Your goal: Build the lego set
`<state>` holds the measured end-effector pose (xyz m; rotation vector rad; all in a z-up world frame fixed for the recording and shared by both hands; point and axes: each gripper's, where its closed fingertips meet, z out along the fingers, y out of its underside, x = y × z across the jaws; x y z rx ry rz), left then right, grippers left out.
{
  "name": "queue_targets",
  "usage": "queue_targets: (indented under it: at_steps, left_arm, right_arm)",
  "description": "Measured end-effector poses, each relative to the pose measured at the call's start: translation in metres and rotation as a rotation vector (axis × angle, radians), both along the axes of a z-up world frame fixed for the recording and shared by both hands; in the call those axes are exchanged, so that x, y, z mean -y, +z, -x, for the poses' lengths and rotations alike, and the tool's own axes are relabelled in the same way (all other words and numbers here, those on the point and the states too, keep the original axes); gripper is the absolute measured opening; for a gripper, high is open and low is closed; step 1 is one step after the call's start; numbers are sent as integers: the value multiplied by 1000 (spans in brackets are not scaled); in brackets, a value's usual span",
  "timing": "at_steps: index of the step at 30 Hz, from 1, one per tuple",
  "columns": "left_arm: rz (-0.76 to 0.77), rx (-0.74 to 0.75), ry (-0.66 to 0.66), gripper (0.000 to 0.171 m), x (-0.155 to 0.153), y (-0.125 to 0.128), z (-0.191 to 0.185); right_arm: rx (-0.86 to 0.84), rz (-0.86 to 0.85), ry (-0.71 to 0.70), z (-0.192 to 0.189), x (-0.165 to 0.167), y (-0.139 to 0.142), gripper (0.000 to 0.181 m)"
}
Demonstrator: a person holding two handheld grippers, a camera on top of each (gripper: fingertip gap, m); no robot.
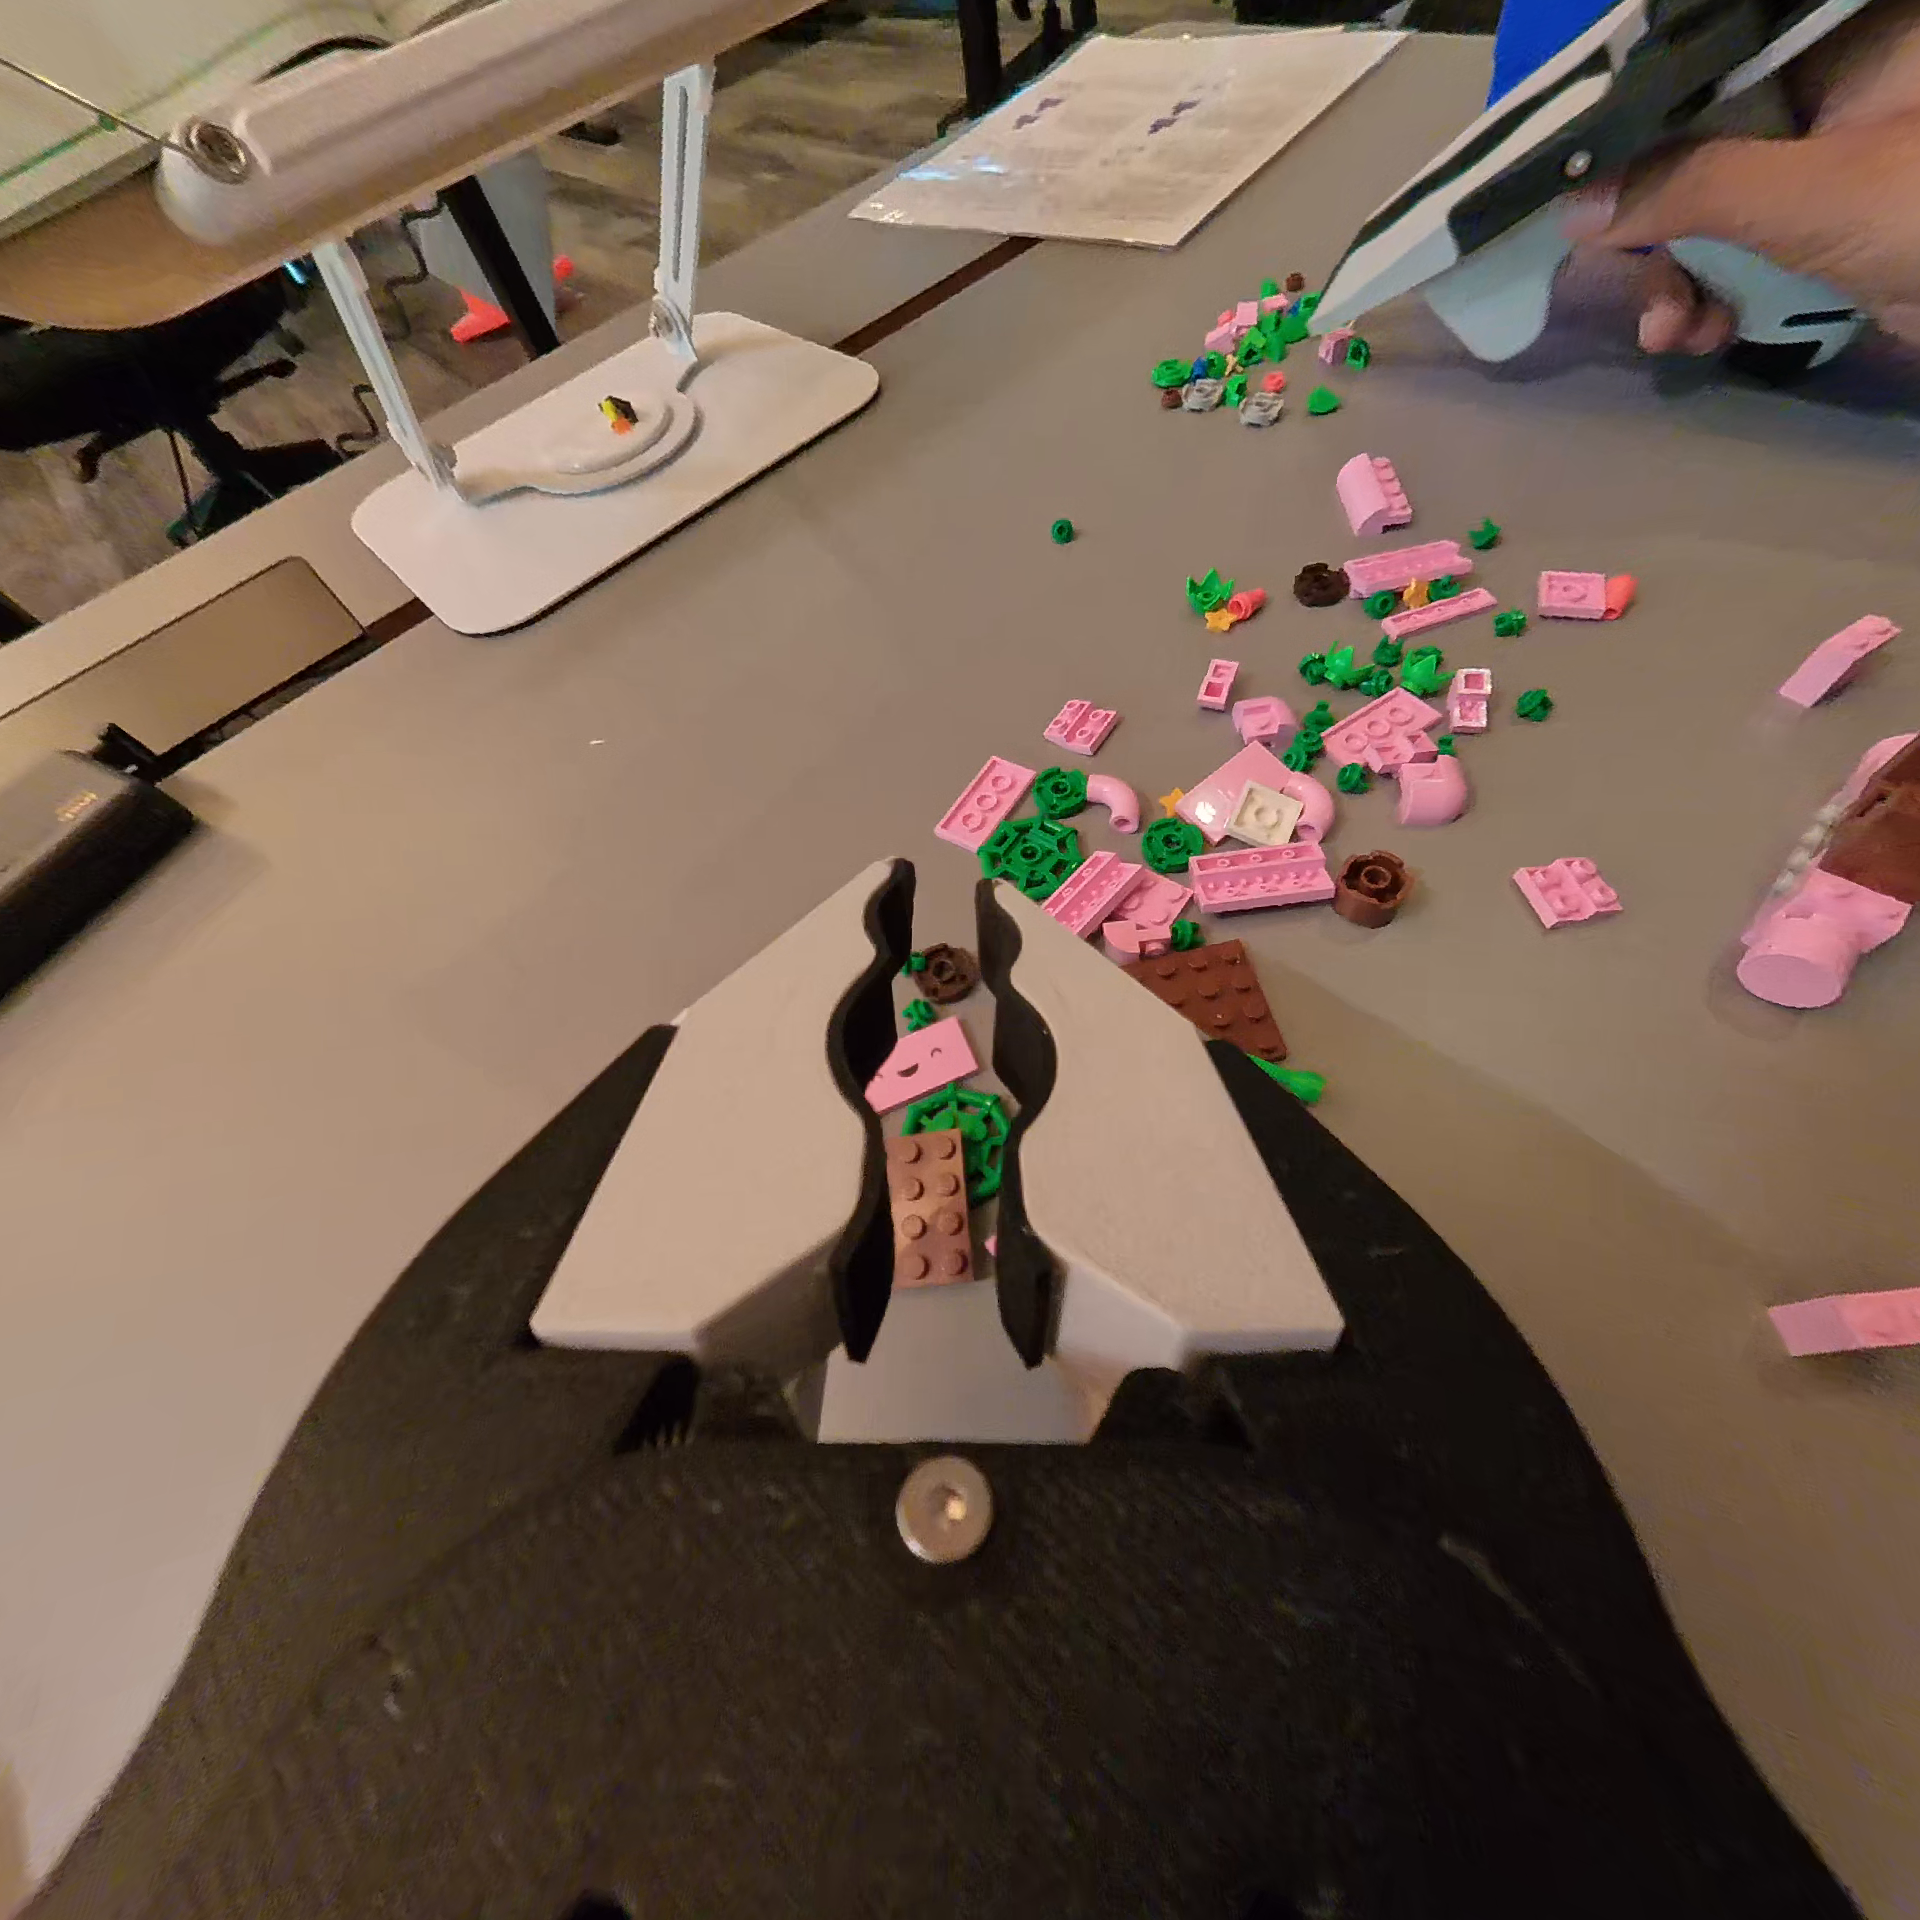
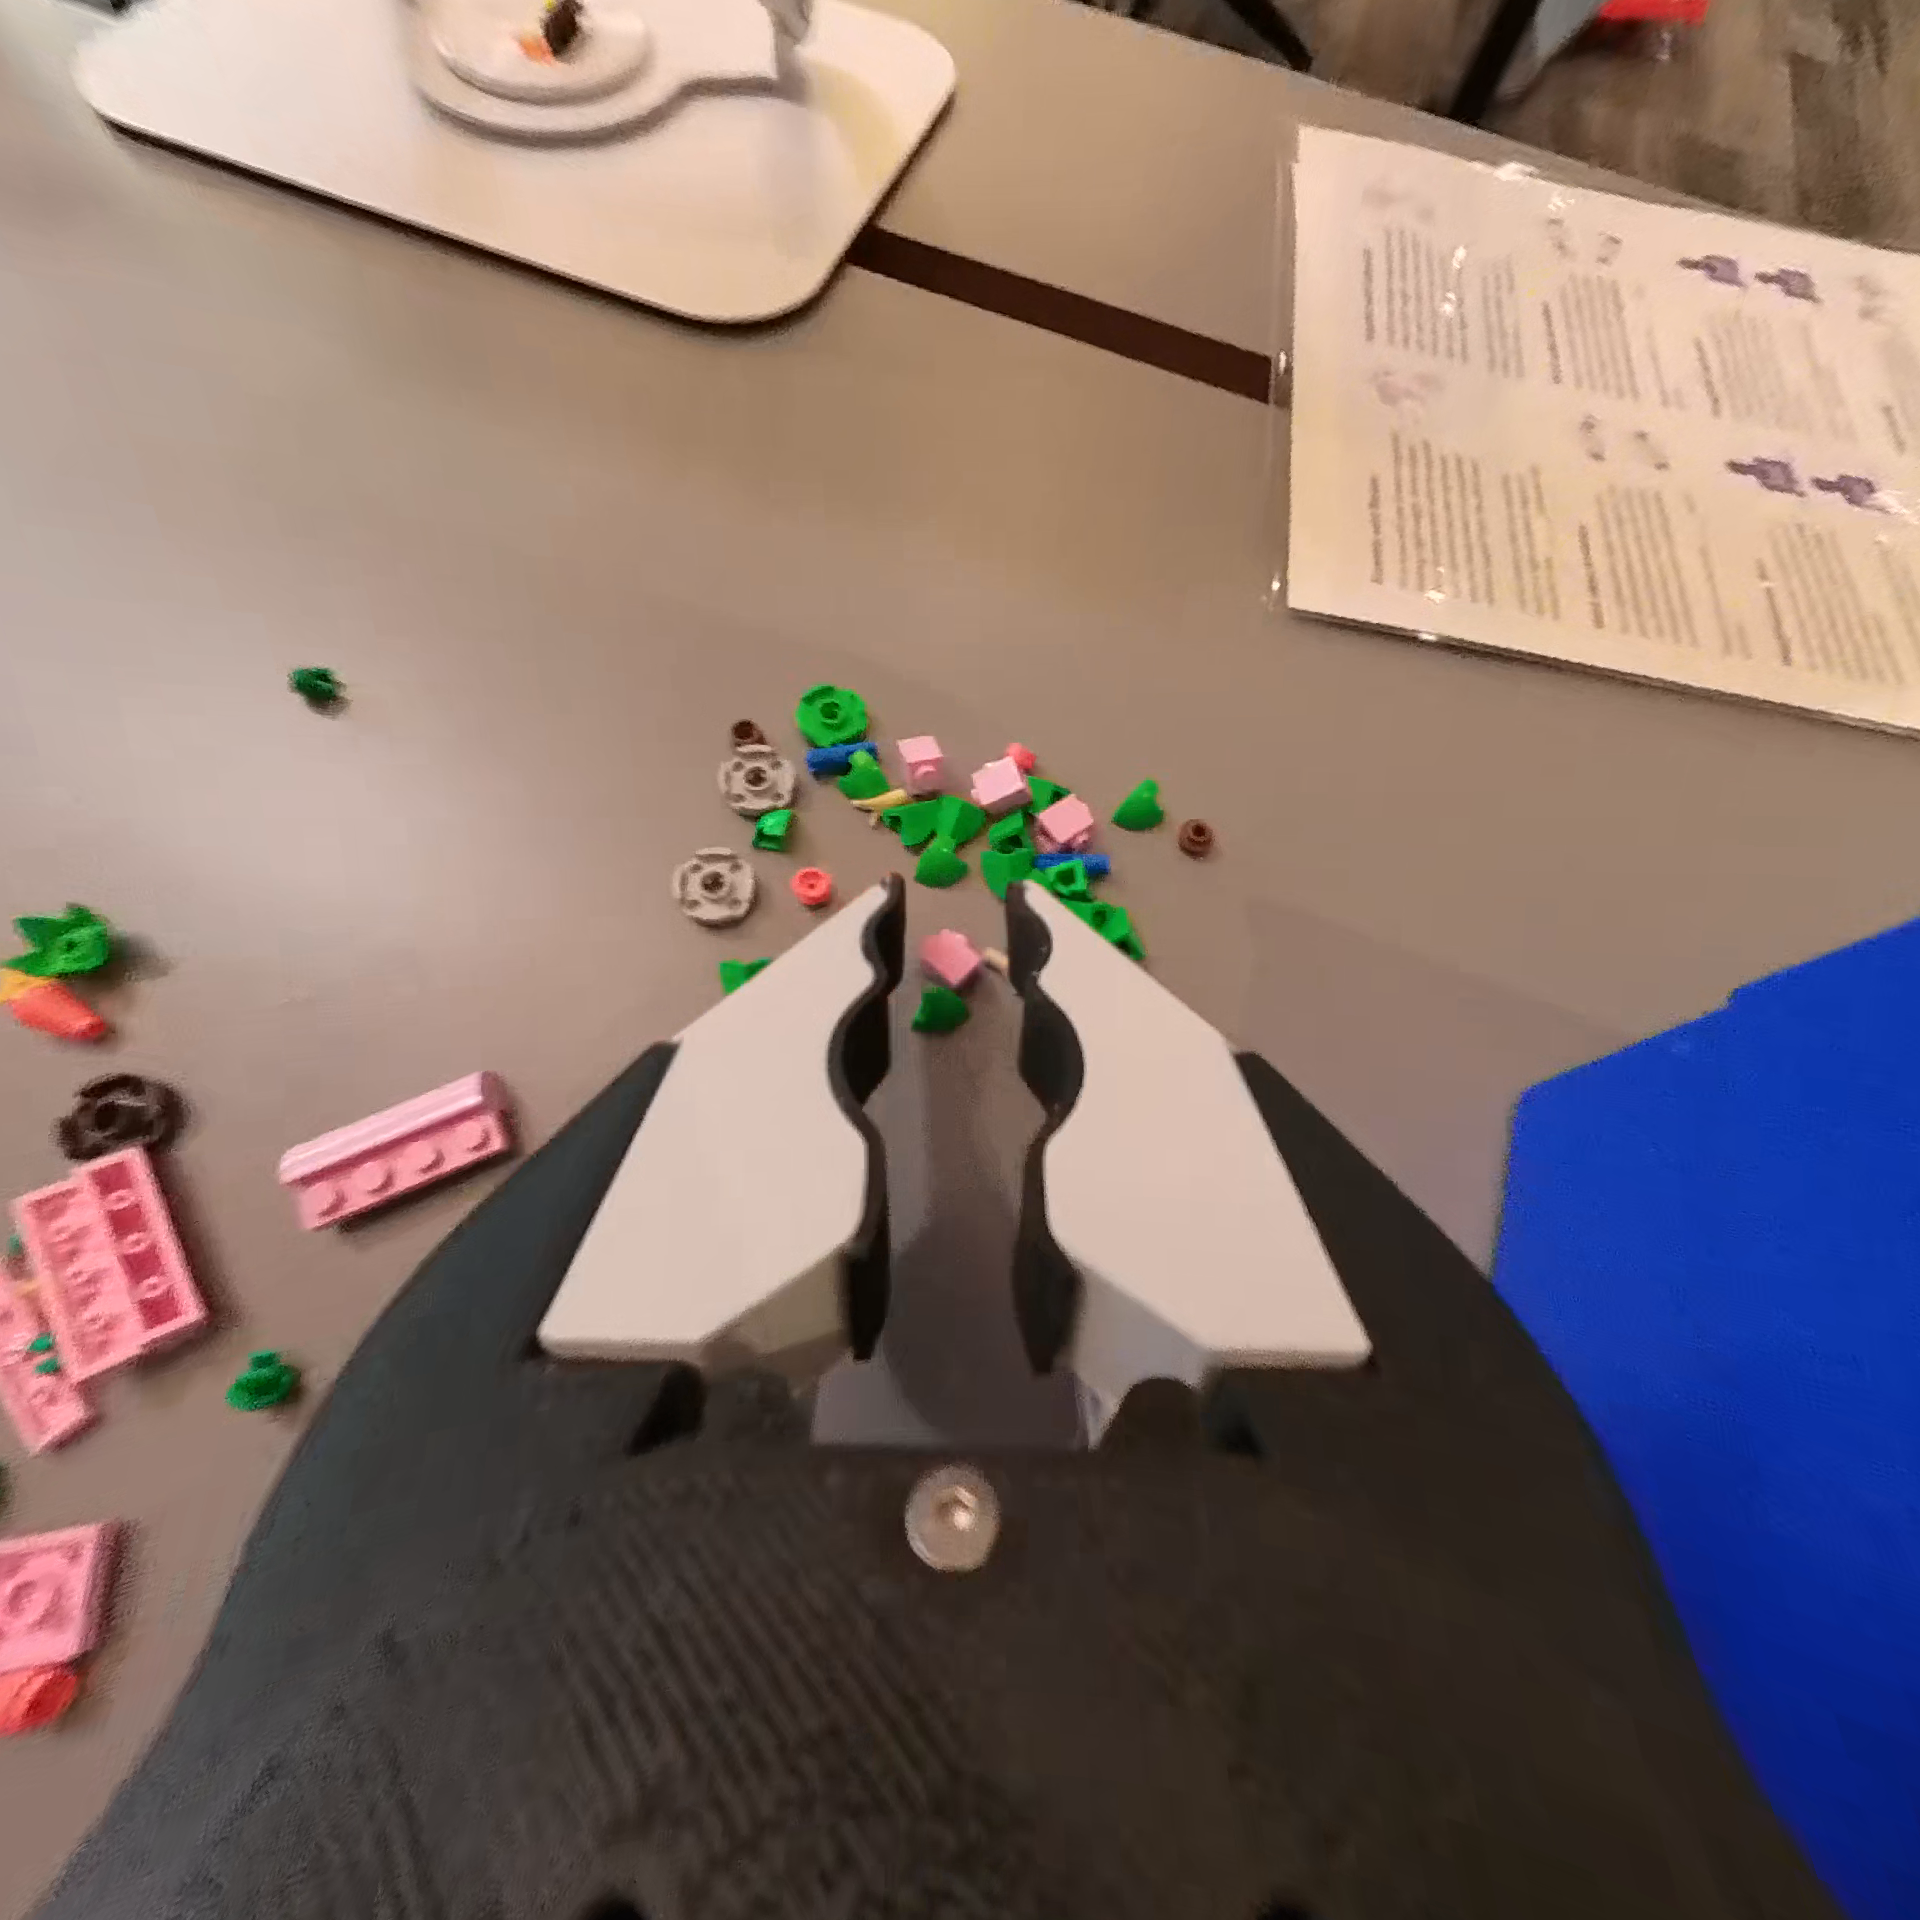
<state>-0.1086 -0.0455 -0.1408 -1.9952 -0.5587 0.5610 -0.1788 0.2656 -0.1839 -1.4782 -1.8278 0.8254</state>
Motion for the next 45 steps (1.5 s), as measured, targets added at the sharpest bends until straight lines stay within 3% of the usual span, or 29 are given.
queue_targets:
  at_steps: [6,8,9,17,19,24,26,28,30,33,36,39,40,42,45]
  left_arm:
    - [-60,37,2,13,3,4,2]
    - [-67,43,2,13,3,4,2]
    - [-64,42,2,13,3,3,2]
    - [-25,31,-2,12,-1,-2,1]
    - [-29,33,-5,12,-1,-1,1]
    - [-32,31,-13,12,-3,-1,-1]
    - [-33,26,-18,12,-4,0,-2]
    - [-37,24,-27,12,-6,1,-4]
    - [-39,16,-37,12,-8,2,-6]
    - [-83,9,-113,14,-19,10,-17]
    - [-280,34,-265,20,-46,38,-45]
    - [-490,88,-399,24,-72,66,-80]
    - [-559,136,-430,21,-81,72,-89]
    - [-764,367,-529,19,-95,87,-109]
    - [-1066,804,-711,22,-99,103,-127]
  right_arm:
    - [48,-70,-2,-3,-5,-10,19]
    - [49,-79,16,-5,-4,-11,0]
    - [48,-66,26,-7,-2,-10,0]
    - [-122,139,30,-25,4,37,0]
    - [-93,109,-7,-28,-6,32,2]
    - [68,22,-21,-38,-4,-2,26]
    - [108,4,-12,-41,-1,-11,24]
    - [115,25,22,-42,7,-11,9]
    - [43,86,123,-42,29,6,9]
    - [-194,277,419,-58,93,64,9]
    - [-355,613,736,-103,160,119,8]
    - [-320,933,915,-138,199,144,9]
    - [-310,1003,955,-147,206,149,8]
    - [-359,1055,1027,-163,214,162,8]
    - [-474,920,1112,-184,223,169,8]
